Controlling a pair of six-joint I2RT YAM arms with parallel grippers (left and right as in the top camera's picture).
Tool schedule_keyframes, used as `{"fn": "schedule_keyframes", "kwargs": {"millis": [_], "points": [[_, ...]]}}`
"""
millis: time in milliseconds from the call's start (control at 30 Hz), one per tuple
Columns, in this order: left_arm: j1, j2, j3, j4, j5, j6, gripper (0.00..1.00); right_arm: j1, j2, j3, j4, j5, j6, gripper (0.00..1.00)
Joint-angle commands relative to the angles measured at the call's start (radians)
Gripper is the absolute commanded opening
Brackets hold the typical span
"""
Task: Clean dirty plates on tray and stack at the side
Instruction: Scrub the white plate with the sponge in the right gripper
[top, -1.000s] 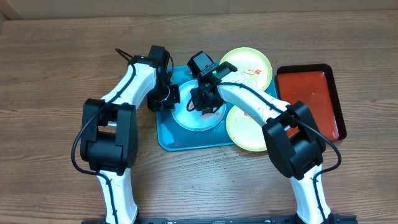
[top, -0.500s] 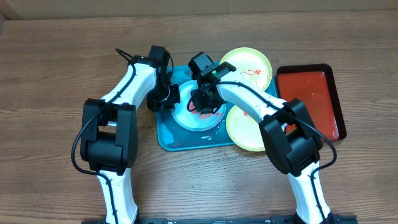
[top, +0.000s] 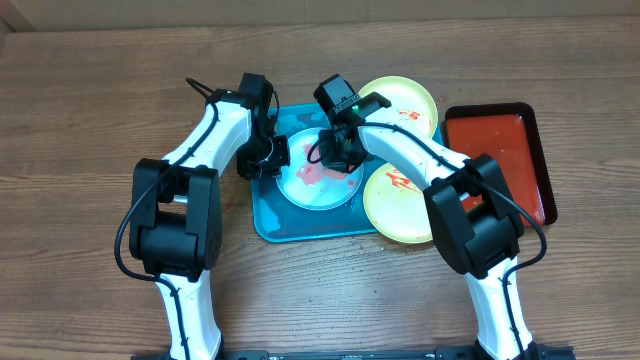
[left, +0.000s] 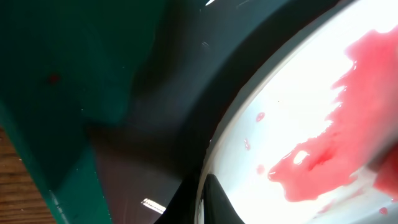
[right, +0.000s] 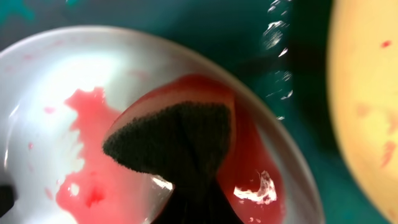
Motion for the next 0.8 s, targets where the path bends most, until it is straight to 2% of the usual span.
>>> {"fn": "schedule_keyframes", "kwargs": {"millis": [0, 133, 500, 767], "points": [[-0.008, 0.044, -0.029, 0.008, -0.056, -0.013, 0.04, -0.009, 0.025, 0.035, 0.011, 0.057, 0.026, 0.04], [-0.008, 0.044, -0.029, 0.009, -0.055, -0.013, 0.04, 0.013, 0.028, 0.035, 0.023, -0.025, -0.025, 0.04], [-0.008, 0.044, -0.029, 0.016, -0.055, -0.013, 0.04, 0.17, 0.055, 0.039, -0.007, -0.144, -0.019, 0.04], [-0.007, 0.044, -0.029, 0.014, -0.055, -0.013, 0.04, 0.162, 0.055, 0.064, -0.129, -0.174, 0.004, 0.04]]}}
